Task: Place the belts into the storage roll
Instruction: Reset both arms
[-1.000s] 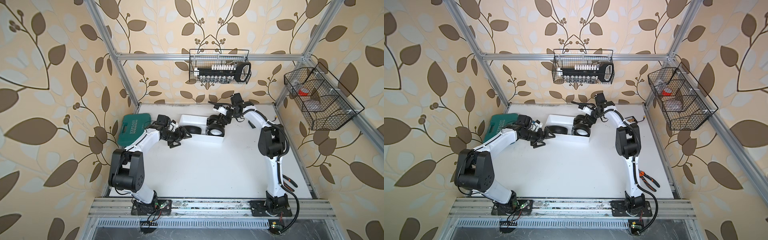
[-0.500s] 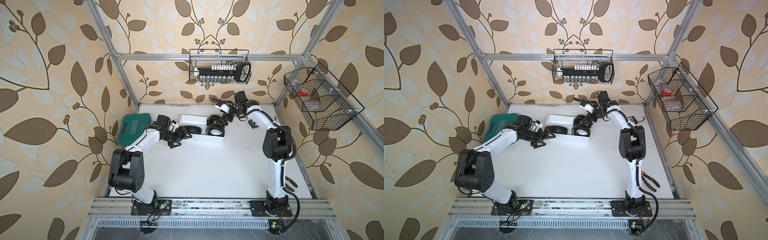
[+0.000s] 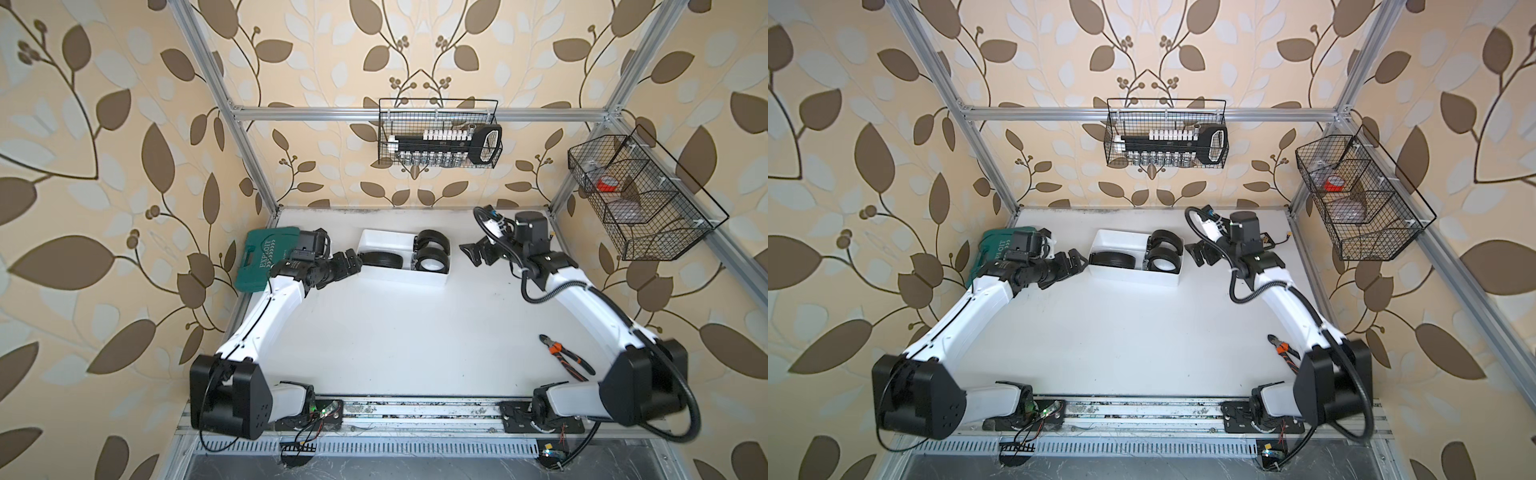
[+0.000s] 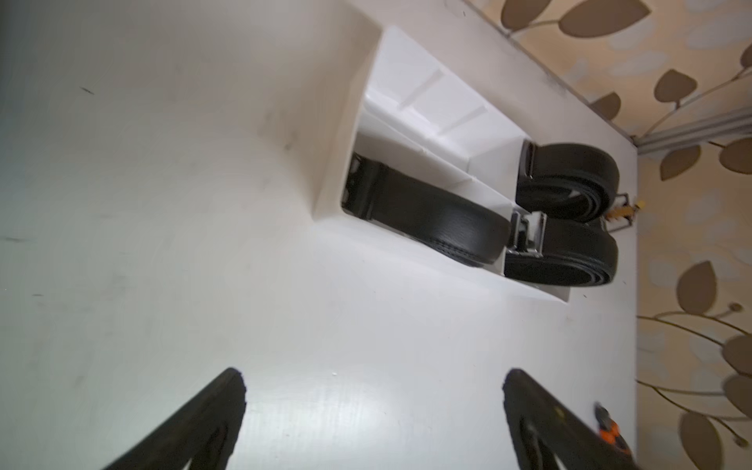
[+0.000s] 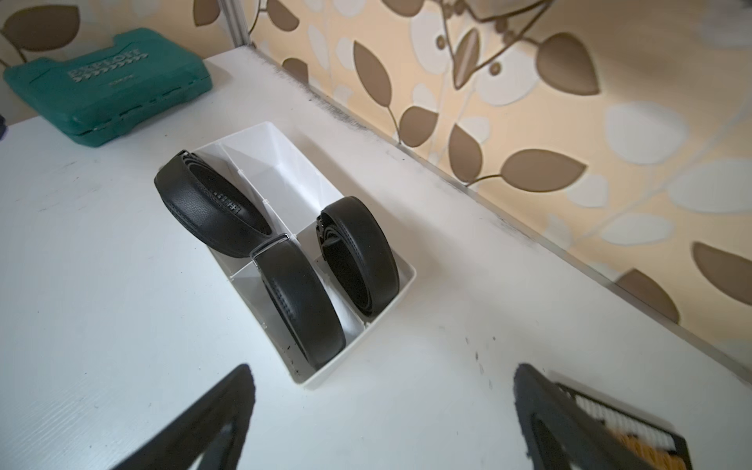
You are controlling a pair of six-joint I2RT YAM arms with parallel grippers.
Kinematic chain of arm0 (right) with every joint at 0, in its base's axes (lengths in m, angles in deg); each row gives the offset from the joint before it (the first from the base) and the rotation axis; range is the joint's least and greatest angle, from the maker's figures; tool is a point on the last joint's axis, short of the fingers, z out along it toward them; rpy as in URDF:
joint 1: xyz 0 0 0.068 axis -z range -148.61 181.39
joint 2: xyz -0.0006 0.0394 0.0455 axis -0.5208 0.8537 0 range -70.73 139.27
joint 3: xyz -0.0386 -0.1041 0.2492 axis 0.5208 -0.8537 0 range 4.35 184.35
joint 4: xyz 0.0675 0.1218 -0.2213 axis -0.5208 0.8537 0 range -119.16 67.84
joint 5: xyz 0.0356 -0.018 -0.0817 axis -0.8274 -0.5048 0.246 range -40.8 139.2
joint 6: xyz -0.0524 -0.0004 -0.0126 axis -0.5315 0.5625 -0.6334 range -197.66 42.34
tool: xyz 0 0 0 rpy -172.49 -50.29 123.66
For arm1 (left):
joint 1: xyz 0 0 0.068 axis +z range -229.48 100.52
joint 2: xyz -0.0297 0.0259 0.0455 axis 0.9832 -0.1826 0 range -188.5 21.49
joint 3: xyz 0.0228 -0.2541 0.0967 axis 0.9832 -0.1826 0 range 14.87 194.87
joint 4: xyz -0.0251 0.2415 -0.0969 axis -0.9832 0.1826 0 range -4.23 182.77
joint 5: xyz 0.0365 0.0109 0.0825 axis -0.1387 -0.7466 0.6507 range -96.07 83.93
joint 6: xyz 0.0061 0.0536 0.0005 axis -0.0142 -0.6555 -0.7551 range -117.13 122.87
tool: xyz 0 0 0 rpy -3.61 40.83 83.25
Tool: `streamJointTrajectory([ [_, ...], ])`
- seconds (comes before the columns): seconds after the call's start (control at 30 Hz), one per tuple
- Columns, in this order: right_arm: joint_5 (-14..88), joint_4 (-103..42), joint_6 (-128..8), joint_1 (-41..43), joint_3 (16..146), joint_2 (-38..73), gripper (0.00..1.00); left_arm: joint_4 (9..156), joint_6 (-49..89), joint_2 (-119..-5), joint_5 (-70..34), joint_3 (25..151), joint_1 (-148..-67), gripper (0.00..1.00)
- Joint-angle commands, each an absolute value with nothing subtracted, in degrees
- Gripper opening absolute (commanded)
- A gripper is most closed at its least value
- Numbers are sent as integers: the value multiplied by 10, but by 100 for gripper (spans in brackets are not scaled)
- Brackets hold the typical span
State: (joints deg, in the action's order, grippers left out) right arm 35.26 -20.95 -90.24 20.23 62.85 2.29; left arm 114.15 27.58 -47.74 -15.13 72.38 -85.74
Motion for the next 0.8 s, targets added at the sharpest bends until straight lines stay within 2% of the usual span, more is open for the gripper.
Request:
streamJointTrajectory([
  [0.0, 439, -306, -747, 203, 537, -48, 99, 1076, 235, -391, 92, 650, -850, 99],
  [0.07, 467, -309, -714, 203, 493, -78, 99, 986, 225, -330, 138, 571, -850, 99],
  [0.17, 508, -311, -693, 212, 439, -112, 99, 813, 137, -258, 98, 440, -851, 99],
  [0.23, 519, -333, -695, 221, 398, -146, 99, 771, 100, -253, 103, 402, -850, 99],
  [0.33, 525, -430, -708, 237, 310, -213, 99, 757, 104, -306, 159, 391, -850, 99],
  [0.47, 550, -499, -674, 287, 234, -249, 99, 632, 96, -393, 153, 327, -850, 99],
  [0.57, 519, -502, -651, 331, 219, -240, 99, 554, 55, -424, 123, 306, -849, 99],
  [0.77, 572, -688, -666, 337, 124, -195, 99, 485, -8, -486, 87, 318, -848, 99],
])
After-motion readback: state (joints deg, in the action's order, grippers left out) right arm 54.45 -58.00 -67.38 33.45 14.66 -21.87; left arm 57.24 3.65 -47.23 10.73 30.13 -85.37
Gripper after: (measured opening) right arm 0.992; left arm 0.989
